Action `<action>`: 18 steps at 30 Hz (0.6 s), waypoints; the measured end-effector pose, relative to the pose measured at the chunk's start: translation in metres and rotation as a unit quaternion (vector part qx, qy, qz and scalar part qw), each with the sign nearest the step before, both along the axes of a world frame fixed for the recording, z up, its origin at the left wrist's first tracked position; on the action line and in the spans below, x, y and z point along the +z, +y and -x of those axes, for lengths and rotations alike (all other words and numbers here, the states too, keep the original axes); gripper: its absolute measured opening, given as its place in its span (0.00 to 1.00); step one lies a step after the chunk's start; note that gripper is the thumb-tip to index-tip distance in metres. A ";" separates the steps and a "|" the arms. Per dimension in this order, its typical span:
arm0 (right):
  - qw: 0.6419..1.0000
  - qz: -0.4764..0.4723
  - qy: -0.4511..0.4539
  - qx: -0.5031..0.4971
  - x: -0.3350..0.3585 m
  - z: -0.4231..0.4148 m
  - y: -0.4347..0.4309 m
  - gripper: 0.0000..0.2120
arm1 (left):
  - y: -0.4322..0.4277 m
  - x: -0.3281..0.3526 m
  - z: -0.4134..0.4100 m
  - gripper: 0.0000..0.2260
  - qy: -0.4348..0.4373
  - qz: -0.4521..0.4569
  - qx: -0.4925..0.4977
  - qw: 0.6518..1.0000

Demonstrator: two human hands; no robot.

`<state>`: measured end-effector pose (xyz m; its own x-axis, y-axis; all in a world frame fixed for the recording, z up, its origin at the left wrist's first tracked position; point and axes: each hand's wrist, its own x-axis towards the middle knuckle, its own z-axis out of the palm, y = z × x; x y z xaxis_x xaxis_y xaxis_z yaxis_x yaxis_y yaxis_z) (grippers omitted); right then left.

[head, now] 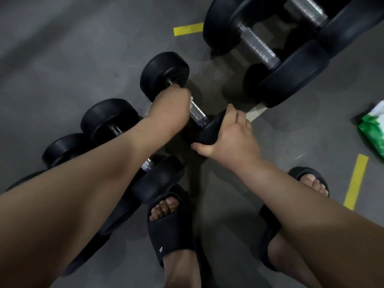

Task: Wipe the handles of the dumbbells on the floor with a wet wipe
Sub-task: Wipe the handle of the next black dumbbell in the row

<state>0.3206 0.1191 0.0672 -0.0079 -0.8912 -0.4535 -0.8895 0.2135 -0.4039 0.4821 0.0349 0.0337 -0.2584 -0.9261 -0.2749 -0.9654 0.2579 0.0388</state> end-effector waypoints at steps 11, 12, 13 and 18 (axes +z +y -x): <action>1.000 -0.008 -0.001 0.003 0.001 0.000 0.000 0.66 | -0.005 0.012 0.000 0.14 0.047 -0.065 0.039 0.996; 1.000 -0.008 -0.002 0.004 0.000 0.001 -0.001 0.66 | -0.004 0.010 -0.002 0.16 0.083 -0.075 0.042 0.993; 1.000 -0.007 -0.002 0.004 0.000 0.001 -0.001 0.66 | -0.001 0.008 -0.006 0.17 0.120 -0.079 0.052 0.988; 1.000 0.001 0.000 0.004 -0.002 0.001 0.000 0.65 | 0.012 0.007 -0.024 0.14 0.236 -0.046 0.047 0.970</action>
